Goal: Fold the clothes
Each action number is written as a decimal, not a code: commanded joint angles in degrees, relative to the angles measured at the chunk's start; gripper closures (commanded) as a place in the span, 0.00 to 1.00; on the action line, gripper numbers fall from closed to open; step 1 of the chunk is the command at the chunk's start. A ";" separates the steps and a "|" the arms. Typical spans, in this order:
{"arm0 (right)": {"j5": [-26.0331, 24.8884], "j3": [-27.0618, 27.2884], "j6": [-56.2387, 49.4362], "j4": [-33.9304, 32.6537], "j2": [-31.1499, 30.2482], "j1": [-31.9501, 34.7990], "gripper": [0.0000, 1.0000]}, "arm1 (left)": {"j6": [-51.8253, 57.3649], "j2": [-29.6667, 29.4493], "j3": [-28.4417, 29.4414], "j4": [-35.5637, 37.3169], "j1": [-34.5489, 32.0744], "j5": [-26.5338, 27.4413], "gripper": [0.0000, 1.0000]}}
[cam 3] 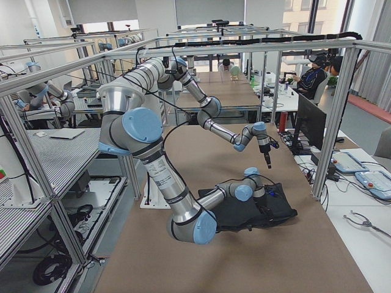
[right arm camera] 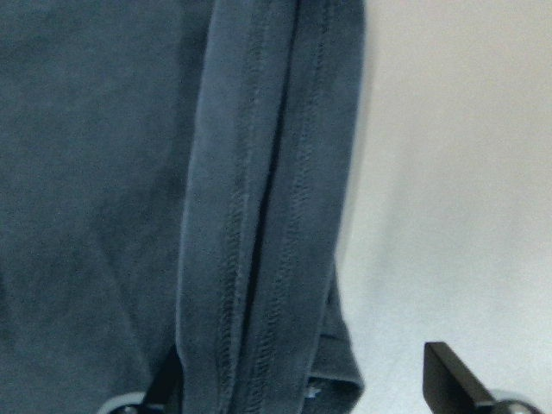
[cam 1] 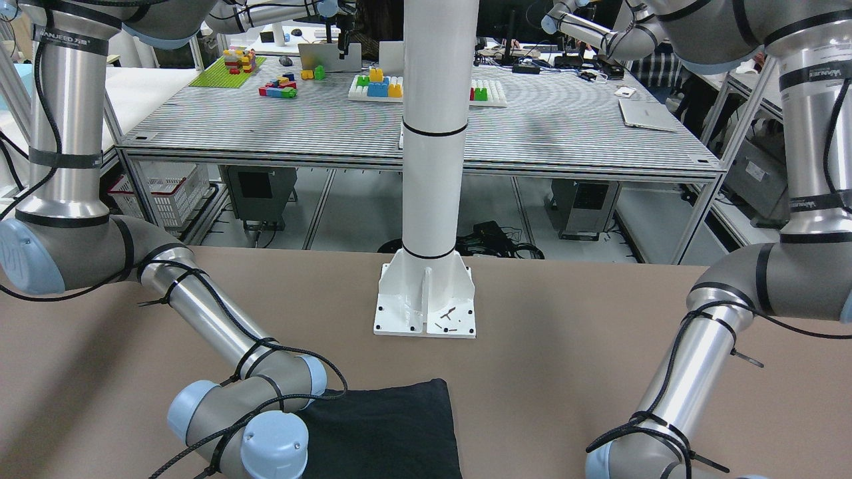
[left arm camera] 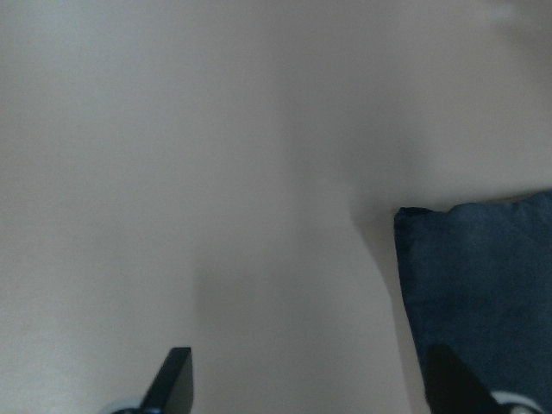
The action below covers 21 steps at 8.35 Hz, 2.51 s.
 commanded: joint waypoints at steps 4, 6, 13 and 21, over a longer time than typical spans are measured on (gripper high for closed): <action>0.60 0.07 -8.28 5.52 -7.02 6.56 0.06 | -0.37 0.01 -0.17 0.00 0.00 -0.09 0.05; 3.30 1.12 -7.32 5.80 -6.06 6.65 0.06 | -2.90 1.06 -2.45 0.08 0.09 -0.26 0.05; 7.46 8.59 6.39 7.99 -7.64 6.65 0.06 | -23.13 11.70 -20.74 -0.18 18.34 8.14 0.06; 7.46 9.21 6.22 8.00 -8.52 6.65 0.06 | -23.84 11.79 -20.39 -0.88 20.75 9.32 1.00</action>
